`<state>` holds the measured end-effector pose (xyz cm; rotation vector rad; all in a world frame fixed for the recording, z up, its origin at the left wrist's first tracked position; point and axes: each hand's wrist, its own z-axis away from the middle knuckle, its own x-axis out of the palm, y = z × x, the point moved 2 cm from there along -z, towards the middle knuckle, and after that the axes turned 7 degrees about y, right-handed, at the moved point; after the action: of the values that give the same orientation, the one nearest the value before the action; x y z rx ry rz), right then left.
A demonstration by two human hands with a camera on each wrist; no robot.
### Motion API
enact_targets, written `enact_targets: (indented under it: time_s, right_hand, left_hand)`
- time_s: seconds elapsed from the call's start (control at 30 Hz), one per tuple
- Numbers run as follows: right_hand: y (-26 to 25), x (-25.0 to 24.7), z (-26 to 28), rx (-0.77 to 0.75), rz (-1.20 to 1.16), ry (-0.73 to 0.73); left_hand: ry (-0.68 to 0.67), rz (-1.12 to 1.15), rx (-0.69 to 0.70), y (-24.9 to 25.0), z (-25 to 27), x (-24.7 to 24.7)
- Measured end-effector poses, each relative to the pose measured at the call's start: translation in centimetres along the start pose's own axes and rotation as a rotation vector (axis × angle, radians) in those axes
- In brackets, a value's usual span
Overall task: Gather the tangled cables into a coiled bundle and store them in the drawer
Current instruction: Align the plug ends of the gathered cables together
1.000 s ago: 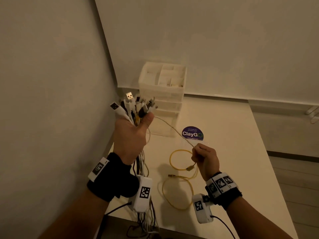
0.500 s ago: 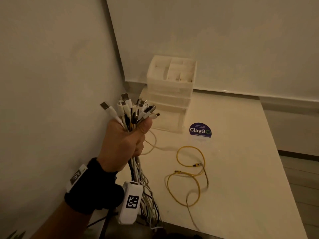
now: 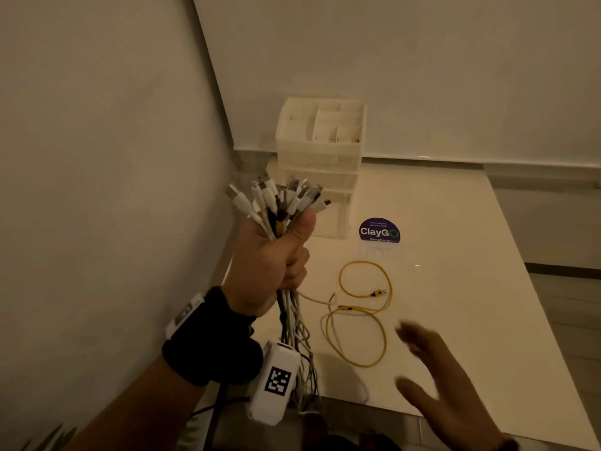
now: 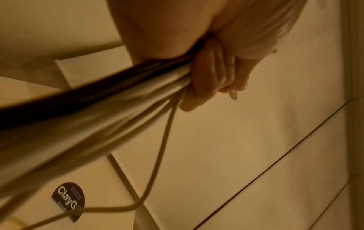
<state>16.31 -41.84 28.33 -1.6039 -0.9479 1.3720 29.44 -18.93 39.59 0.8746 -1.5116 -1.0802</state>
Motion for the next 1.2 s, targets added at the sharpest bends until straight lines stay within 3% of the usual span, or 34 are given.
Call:
enact_targets:
  time_s: [0.1, 0.2, 0.3, 0.6, 0.9, 1.1, 1.2]
  right_hand:
    - [-6.5, 5.5, -4.4, -0.229, -0.021, -0.22]
    - [-9.5, 9.8, -7.1, -0.183, -0.073, -0.337]
    - [-7.8, 12.5, -6.6, -0.068, -0.119, -0.424]
    - [-0.1, 13.9, -4.1, 0.119, -0.115, -0.437]
    - [10.7, 15.2, -0.6, 0.346, 0.028, -0.513]
    - [11.1, 12.6, -1.6, 0.298, 0.202, -0.515]
    - [9.0, 9.4, -3.4, 0.213, 0.258, -0.696]
  left_hand:
    - [-0.056, -0.009, -0.017, -0.8, 0.8, 1.1]
    - [-0.028, -0.034, 0.009, -1.1, 1.6, 1.2]
    - [0.004, 0.014, -0.026, -0.6, 2.0, 0.3]
    - [0.056, 0.162, -0.026, 0.2, 1.8, -0.8]
    - [-0.05, 0.158, 0.106, 3.3, 0.8, 1.6]
    - [-0.011, 0.181, 0.001, 1.2, -1.0, 1.3]
    - [-0.064, 0.306, -0.133, 0.5, -1.3, 0.6]
